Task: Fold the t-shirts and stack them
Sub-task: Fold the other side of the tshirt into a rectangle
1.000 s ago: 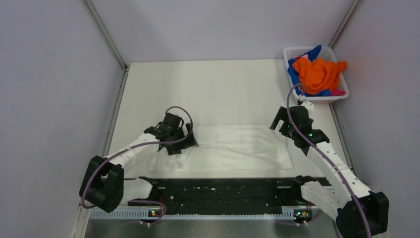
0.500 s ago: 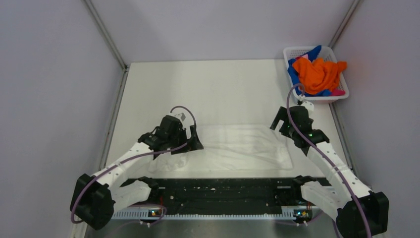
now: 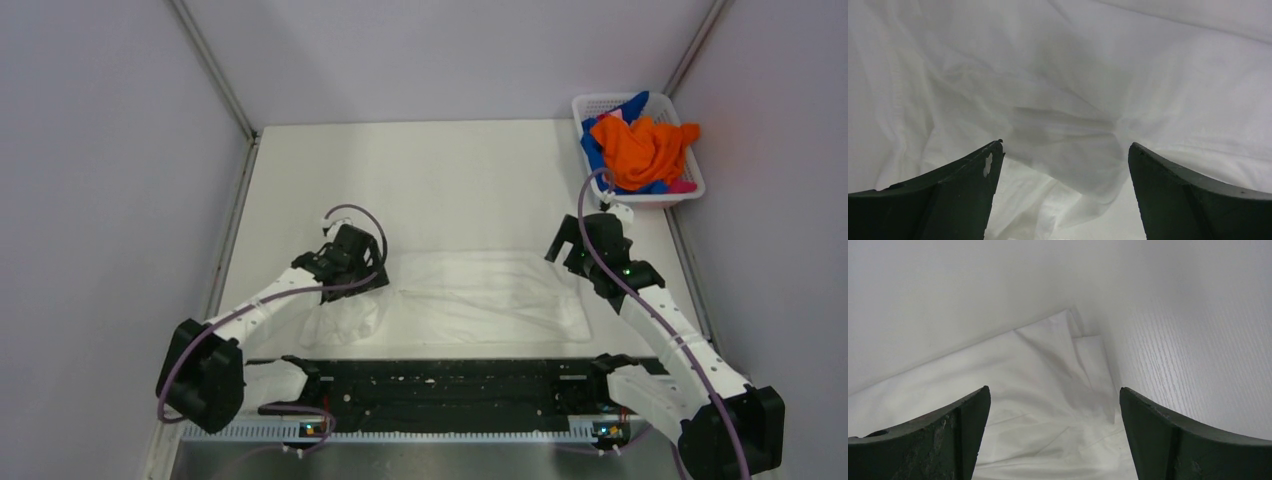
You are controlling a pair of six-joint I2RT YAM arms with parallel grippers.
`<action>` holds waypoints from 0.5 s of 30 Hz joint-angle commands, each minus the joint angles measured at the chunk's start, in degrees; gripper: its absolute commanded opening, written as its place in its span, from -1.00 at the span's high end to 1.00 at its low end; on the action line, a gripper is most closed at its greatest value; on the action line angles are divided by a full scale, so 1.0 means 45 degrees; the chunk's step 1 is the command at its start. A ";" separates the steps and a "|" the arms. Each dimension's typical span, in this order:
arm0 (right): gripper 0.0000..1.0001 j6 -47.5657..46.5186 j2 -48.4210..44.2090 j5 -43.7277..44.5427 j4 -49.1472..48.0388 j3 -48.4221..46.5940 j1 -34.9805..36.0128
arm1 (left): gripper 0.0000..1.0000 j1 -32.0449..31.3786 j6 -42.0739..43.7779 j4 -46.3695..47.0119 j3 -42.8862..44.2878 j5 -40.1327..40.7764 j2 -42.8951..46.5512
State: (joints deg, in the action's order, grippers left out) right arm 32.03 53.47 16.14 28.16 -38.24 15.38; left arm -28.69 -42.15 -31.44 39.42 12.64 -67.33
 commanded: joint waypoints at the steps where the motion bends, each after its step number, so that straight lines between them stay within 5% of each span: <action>1: -0.97 -0.0195 -0.0062 -0.0091 -0.0485 0.0114 0.0122 | -0.98 0.0083 -0.0017 0.0969 0.1037 0.0839 -0.1203; 6: -0.97 -0.0207 -0.0283 0.0041 -0.0444 0.0133 0.0137 | -0.93 -0.0008 0.0702 0.1513 0.1538 -0.2048 -0.2005; 15: -0.97 -0.0243 -0.0621 0.0304 -0.0311 0.0148 0.0138 | -0.93 -0.0780 0.0952 0.1380 0.0125 -0.5757 -0.0180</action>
State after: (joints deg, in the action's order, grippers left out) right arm 31.55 51.81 16.40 27.92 -37.85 15.38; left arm -30.96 -38.96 -26.41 42.50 -3.53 -72.49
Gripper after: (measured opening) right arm 0.985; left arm 0.964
